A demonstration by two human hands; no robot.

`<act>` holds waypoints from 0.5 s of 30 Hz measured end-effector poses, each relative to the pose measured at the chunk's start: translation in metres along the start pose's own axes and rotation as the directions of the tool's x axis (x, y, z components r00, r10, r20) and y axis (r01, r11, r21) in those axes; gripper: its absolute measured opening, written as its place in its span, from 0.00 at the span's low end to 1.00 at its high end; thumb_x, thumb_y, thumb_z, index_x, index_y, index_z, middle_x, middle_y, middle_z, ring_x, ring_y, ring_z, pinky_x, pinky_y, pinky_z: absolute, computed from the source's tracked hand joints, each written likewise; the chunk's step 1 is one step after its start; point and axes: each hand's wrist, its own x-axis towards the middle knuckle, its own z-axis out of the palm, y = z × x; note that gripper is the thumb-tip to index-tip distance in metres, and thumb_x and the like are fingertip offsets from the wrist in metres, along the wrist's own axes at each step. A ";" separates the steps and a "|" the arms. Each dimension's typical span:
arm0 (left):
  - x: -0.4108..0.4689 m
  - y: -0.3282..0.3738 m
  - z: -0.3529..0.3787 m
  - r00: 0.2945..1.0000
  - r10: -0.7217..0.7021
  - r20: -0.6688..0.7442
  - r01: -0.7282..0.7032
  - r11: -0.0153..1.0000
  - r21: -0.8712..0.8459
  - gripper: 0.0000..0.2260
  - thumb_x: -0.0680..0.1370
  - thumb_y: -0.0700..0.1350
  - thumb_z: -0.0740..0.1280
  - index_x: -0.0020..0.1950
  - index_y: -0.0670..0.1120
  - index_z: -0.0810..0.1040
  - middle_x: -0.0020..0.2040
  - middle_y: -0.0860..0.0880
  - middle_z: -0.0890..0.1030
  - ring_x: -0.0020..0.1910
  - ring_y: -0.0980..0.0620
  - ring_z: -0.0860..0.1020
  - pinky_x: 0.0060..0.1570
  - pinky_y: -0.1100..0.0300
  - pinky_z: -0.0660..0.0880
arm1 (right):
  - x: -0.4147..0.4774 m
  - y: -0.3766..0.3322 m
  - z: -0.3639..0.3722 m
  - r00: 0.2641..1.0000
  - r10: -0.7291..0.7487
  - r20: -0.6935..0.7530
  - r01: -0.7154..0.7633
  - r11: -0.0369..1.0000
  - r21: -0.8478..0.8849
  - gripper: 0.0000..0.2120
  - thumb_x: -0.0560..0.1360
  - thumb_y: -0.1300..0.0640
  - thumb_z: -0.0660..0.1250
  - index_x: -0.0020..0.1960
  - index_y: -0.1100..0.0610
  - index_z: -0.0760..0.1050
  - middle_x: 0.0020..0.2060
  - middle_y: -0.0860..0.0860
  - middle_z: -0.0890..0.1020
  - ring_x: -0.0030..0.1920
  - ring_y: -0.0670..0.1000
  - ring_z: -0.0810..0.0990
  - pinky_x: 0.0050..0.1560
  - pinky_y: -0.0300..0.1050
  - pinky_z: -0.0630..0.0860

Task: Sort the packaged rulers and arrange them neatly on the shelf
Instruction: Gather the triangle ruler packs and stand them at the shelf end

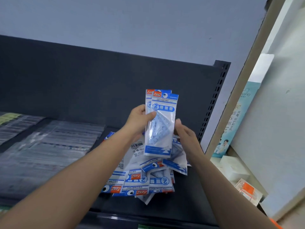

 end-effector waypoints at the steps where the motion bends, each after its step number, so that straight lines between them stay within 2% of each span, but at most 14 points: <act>1: -0.001 -0.002 0.005 1.000 -0.017 -0.002 0.017 1.000 -0.025 0.05 0.78 0.35 0.65 0.52 0.42 0.77 0.49 0.43 0.83 0.41 0.48 0.82 0.33 0.59 0.78 | -0.002 -0.006 0.002 0.995 0.034 0.090 -0.044 0.993 0.112 0.24 0.74 0.39 0.64 0.52 0.61 0.79 0.44 0.56 0.84 0.46 0.53 0.83 0.49 0.50 0.78; 3: -0.002 -0.004 0.012 0.999 -0.033 -0.001 0.033 0.998 -0.060 0.05 0.78 0.34 0.65 0.52 0.41 0.77 0.45 0.45 0.83 0.38 0.49 0.81 0.28 0.62 0.76 | -0.003 -0.011 0.002 0.989 0.044 0.144 -0.063 0.989 0.131 0.14 0.74 0.49 0.70 0.53 0.59 0.78 0.44 0.57 0.85 0.44 0.57 0.85 0.48 0.54 0.81; 4: -0.001 -0.006 0.013 1.000 -0.028 -0.002 0.027 0.998 -0.048 0.06 0.77 0.34 0.66 0.53 0.41 0.77 0.44 0.45 0.82 0.39 0.49 0.81 0.30 0.61 0.78 | -0.002 -0.009 0.003 0.993 0.042 0.107 -0.053 0.994 0.100 0.09 0.74 0.54 0.71 0.52 0.57 0.78 0.44 0.56 0.85 0.44 0.59 0.85 0.48 0.56 0.81; 5: 0.002 -0.008 0.011 1.000 -0.019 -0.016 0.019 1.000 0.010 0.06 0.77 0.34 0.66 0.53 0.41 0.76 0.43 0.46 0.82 0.41 0.48 0.80 0.37 0.58 0.80 | 0.000 -0.006 0.001 0.999 0.036 0.038 -0.038 0.998 0.055 0.06 0.75 0.57 0.71 0.51 0.56 0.78 0.45 0.56 0.85 0.45 0.59 0.85 0.48 0.57 0.81; 7: 0.009 -0.012 -0.001 0.998 0.000 -0.061 0.019 0.949 0.314 0.12 0.78 0.37 0.66 0.61 0.42 0.74 0.45 0.50 0.81 0.48 0.49 0.78 0.53 0.54 0.77 | 0.006 0.005 -0.005 0.992 0.039 -0.118 -0.045 0.998 -0.049 0.06 0.75 0.57 0.70 0.50 0.55 0.75 0.46 0.53 0.84 0.47 0.56 0.84 0.48 0.55 0.81; 8: 0.011 -0.013 -0.010 0.998 0.003 -0.068 0.033 0.853 0.520 0.16 0.78 0.40 0.66 0.65 0.44 0.72 0.50 0.50 0.81 0.53 0.49 0.77 0.58 0.55 0.74 | 0.009 0.011 -0.009 0.982 0.053 -0.180 -0.075 0.991 -0.113 0.07 0.75 0.56 0.69 0.50 0.54 0.73 0.47 0.52 0.82 0.47 0.55 0.82 0.49 0.53 0.80; 10: 0.011 -0.012 -0.027 0.996 -0.088 -0.006 0.055 0.564 0.824 0.23 0.77 0.49 0.68 0.71 0.45 0.69 0.66 0.48 0.76 0.64 0.47 0.74 0.65 0.55 0.70 | 0.015 0.022 -0.018 0.969 0.116 -0.217 -0.176 0.943 -0.284 0.10 0.75 0.54 0.69 0.52 0.55 0.70 0.48 0.52 0.80 0.48 0.55 0.80 0.49 0.50 0.76; 11: 0.009 -0.013 -0.034 0.978 -0.205 0.045 0.052 0.441 0.896 0.30 0.75 0.54 0.70 0.73 0.45 0.67 0.71 0.47 0.71 0.68 0.46 0.70 0.67 0.54 0.67 | 0.016 0.028 -0.021 0.967 0.160 -0.196 -0.226 0.894 -0.386 0.12 0.74 0.53 0.68 0.53 0.55 0.70 0.49 0.52 0.79 0.48 0.55 0.79 0.48 0.48 0.75; 12: 0.007 -0.015 -0.039 0.935 -0.344 0.083 0.050 0.360 0.932 0.38 0.73 0.59 0.71 0.77 0.45 0.60 0.76 0.47 0.64 0.73 0.46 0.65 0.70 0.52 0.63 | 0.017 0.033 -0.022 0.963 0.204 -0.177 -0.265 0.838 -0.477 0.13 0.74 0.51 0.68 0.53 0.55 0.70 0.49 0.52 0.79 0.48 0.54 0.78 0.47 0.47 0.73; 13: 0.006 -0.018 -0.042 0.879 -0.463 0.110 0.055 0.328 0.943 0.45 0.71 0.61 0.72 0.79 0.46 0.53 0.78 0.48 0.57 0.76 0.46 0.59 0.73 0.51 0.59 | 0.018 0.038 -0.023 0.958 0.232 -0.168 -0.287 0.781 -0.554 0.15 0.74 0.48 0.68 0.54 0.55 0.70 0.50 0.52 0.79 0.48 0.54 0.78 0.45 0.46 0.72; 15: 0.005 -0.025 -0.049 0.818 -0.554 0.159 0.059 0.354 0.933 0.50 0.69 0.60 0.74 0.79 0.47 0.47 0.79 0.49 0.52 0.77 0.47 0.54 0.75 0.50 0.55 | 0.016 0.041 -0.022 0.960 0.225 -0.166 -0.278 0.693 -0.665 0.19 0.73 0.44 0.68 0.56 0.56 0.71 0.53 0.53 0.79 0.51 0.54 0.77 0.46 0.46 0.73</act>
